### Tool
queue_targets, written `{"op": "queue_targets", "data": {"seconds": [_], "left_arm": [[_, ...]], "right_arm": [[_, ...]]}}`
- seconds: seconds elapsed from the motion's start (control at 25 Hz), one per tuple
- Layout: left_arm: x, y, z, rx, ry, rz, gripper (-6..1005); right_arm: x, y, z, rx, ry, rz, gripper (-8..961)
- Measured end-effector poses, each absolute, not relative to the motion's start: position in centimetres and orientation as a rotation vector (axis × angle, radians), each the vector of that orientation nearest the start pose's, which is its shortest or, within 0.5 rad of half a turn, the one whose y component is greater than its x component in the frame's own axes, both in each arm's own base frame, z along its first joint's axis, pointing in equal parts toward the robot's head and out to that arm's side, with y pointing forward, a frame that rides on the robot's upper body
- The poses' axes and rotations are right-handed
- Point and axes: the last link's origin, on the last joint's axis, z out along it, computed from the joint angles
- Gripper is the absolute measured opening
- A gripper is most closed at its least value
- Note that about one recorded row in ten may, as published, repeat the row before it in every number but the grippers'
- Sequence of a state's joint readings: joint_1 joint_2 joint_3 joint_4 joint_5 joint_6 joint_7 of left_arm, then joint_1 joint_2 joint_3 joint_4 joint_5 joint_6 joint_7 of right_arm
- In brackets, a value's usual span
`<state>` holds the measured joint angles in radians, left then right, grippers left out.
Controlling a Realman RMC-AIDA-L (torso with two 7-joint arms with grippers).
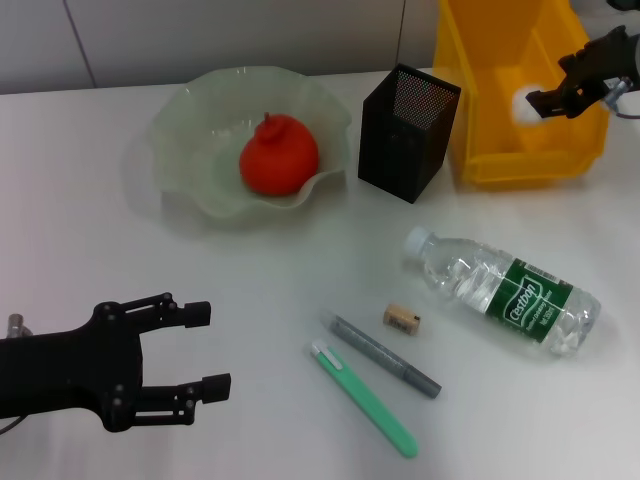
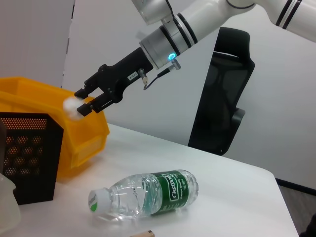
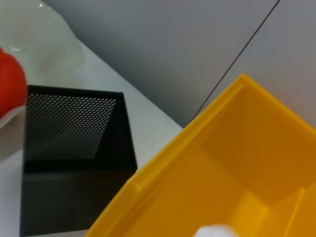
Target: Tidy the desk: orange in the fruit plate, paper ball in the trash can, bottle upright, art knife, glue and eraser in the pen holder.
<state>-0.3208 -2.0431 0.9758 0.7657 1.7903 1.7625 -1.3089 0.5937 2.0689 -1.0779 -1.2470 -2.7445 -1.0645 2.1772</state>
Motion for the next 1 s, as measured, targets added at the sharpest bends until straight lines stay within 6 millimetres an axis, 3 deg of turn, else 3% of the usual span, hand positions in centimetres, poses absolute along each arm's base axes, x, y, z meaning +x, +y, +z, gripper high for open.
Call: {"op": "queue_targets", "data": {"seconds": [0.04, 0.4, 0.72, 0.84, 1.0], "left_arm": [[-27.0, 26.2, 0.5, -2.920, -0.475, -0.822, 843], [-26.8, 26.4, 0.5, -2.922, -0.491, -0.825, 843], [-26.6, 26.7, 0.7, -2.914, -0.471, -0.828, 842], [-26.5, 26.9, 0.6, -2.916, -0.460, -0.830, 842], [-26.4, 26.9, 0.6, -2.917, -0.458, -0.830, 842]], "right_arm": [[23.1, 42.8, 8.0, -2.183, 0.517, -0.313, 391], [22.9, 41.8, 8.5, -2.229, 0.588, -0.319, 786], [19.1, 38.3, 9.9, -2.406, 0.774, -0.419, 813], [17.5, 37.5, 8.9, -2.521, 0.859, -0.537, 813], [17.2, 37.6, 7.5, -2.564, 0.900, -0.635, 813]]}}
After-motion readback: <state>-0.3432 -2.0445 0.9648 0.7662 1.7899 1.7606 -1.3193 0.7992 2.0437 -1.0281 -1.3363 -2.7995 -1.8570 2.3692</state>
